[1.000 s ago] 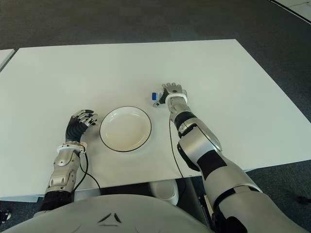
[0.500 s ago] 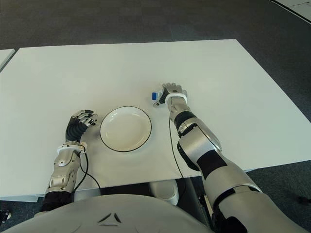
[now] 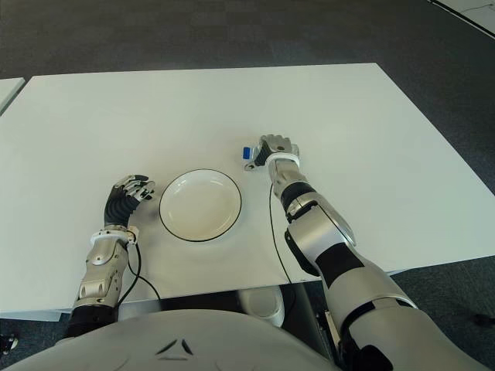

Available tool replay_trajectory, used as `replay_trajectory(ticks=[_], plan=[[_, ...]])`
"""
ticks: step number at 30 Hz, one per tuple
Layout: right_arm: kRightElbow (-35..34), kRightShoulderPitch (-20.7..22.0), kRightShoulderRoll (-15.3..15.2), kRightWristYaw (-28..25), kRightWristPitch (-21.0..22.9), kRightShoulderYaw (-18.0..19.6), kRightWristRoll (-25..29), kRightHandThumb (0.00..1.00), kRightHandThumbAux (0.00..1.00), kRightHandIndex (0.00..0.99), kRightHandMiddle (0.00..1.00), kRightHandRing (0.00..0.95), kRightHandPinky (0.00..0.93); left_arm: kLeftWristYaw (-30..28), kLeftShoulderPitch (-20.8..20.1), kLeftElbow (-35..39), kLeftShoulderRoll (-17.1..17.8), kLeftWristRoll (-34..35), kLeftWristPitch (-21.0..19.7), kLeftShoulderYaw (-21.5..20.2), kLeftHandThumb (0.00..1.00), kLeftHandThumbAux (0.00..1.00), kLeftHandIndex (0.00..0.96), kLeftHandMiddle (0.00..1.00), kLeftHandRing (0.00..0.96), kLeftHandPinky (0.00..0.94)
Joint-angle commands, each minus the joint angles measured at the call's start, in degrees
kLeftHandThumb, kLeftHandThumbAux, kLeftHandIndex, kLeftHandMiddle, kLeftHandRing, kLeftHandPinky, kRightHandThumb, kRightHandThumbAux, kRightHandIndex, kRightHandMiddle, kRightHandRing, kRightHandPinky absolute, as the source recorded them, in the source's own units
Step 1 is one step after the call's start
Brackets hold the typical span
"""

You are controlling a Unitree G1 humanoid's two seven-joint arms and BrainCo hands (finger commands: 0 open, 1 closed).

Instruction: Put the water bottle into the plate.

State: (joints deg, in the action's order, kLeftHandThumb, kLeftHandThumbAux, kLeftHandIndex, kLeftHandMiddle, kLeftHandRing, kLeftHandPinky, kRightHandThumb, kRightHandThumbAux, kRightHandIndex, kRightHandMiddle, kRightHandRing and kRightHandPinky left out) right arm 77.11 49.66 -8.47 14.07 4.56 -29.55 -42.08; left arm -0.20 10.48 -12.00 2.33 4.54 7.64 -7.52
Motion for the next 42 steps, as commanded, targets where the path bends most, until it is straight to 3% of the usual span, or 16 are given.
replay_trajectory(ticks=[1, 8, 17, 30, 42], plan=[[2.0, -4.0, 1.1, -0.7, 0.7, 2.2, 2.7, 0.708, 0.716, 0.432, 0.609, 0.620, 0.673, 0.6, 2.5, -3.7, -0.7, -0.2, -3.9, 0.0, 0.706, 0.713, 0.430, 0.553, 0.528, 0.509], [2.1, -4.5, 1.3, 1.7, 0.2, 3.9, 3.7, 0.710, 0.716, 0.440, 0.761, 0.771, 0.816, 0.5, 2.3, -3.8, -0.6, -0.3, -3.7, -0.1, 0.706, 0.713, 0.430, 0.553, 0.525, 0.507], [2.1, -4.5, 1.6, 2.9, -0.1, 6.1, 4.7, 0.709, 0.716, 0.440, 0.859, 0.852, 0.869, 1.0, 1.7, -3.9, -0.8, -0.4, -4.5, -0.2, 0.706, 0.713, 0.430, 0.553, 0.524, 0.507], [1.5, -3.2, 2.1, 8.8, -2.0, 9.1, 6.0, 0.710, 0.715, 0.440, 0.875, 0.866, 0.871, 1.7, 1.0, -5.0, -0.9, -0.6, -4.2, -0.4, 0.707, 0.713, 0.431, 0.551, 0.528, 0.511], [0.5, -1.2, 2.3, 15.1, -6.4, 11.0, 7.7, 0.713, 0.714, 0.442, 0.860, 0.859, 0.861, 1.5, 0.9, -4.9, -0.9, -0.5, -4.3, -0.3, 0.707, 0.714, 0.431, 0.547, 0.526, 0.512]])
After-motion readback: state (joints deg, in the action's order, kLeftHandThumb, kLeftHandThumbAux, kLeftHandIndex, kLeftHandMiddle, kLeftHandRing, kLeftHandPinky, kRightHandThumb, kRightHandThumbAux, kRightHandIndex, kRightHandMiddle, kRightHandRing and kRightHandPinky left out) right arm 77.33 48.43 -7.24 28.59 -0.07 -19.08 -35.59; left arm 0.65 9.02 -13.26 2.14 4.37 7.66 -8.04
